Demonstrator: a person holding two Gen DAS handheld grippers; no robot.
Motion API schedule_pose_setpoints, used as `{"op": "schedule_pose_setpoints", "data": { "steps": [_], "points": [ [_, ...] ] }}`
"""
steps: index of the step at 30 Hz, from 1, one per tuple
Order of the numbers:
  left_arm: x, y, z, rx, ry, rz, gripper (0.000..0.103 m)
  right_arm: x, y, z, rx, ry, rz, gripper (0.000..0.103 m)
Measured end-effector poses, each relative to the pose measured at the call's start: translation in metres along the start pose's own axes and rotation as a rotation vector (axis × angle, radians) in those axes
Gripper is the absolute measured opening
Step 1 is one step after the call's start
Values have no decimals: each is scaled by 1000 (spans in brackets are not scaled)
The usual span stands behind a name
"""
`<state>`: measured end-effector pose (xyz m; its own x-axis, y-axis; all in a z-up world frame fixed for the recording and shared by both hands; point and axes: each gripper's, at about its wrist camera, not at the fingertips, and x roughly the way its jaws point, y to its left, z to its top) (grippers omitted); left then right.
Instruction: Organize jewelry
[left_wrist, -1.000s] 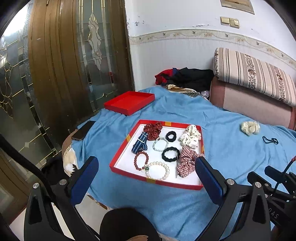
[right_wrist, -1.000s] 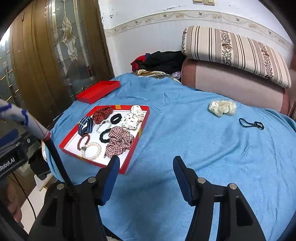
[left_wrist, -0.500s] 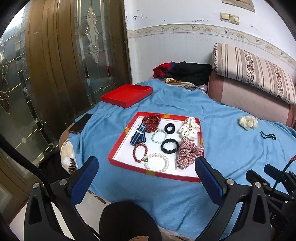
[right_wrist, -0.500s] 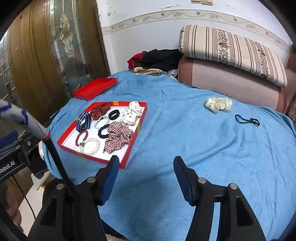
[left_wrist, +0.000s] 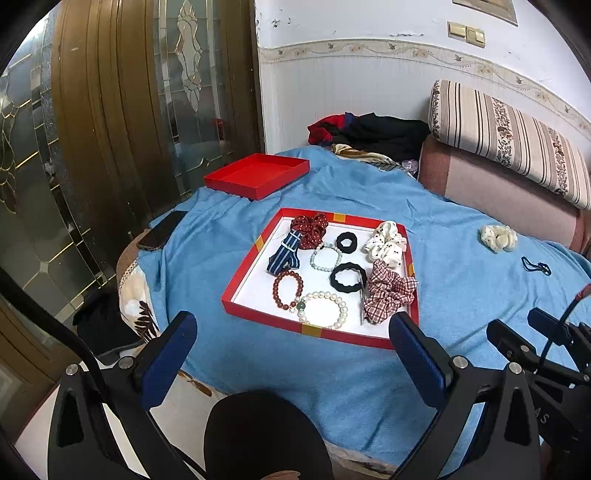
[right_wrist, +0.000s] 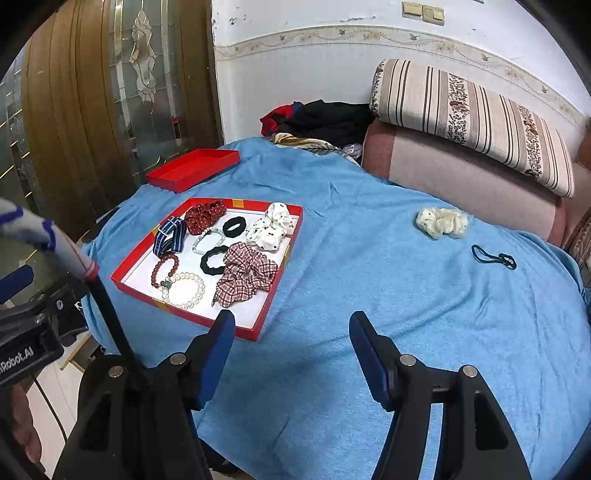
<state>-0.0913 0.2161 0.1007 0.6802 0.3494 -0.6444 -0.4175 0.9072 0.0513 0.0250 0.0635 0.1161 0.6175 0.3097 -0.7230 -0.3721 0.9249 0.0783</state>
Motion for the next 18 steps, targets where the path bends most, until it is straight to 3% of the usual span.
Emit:
{"op": "schedule_pose_setpoints", "data": {
  "steps": [18],
  "points": [
    [32,24,-8,-39,83,-47,103,28,38,7,-65,56,-60,70]
  ]
}}
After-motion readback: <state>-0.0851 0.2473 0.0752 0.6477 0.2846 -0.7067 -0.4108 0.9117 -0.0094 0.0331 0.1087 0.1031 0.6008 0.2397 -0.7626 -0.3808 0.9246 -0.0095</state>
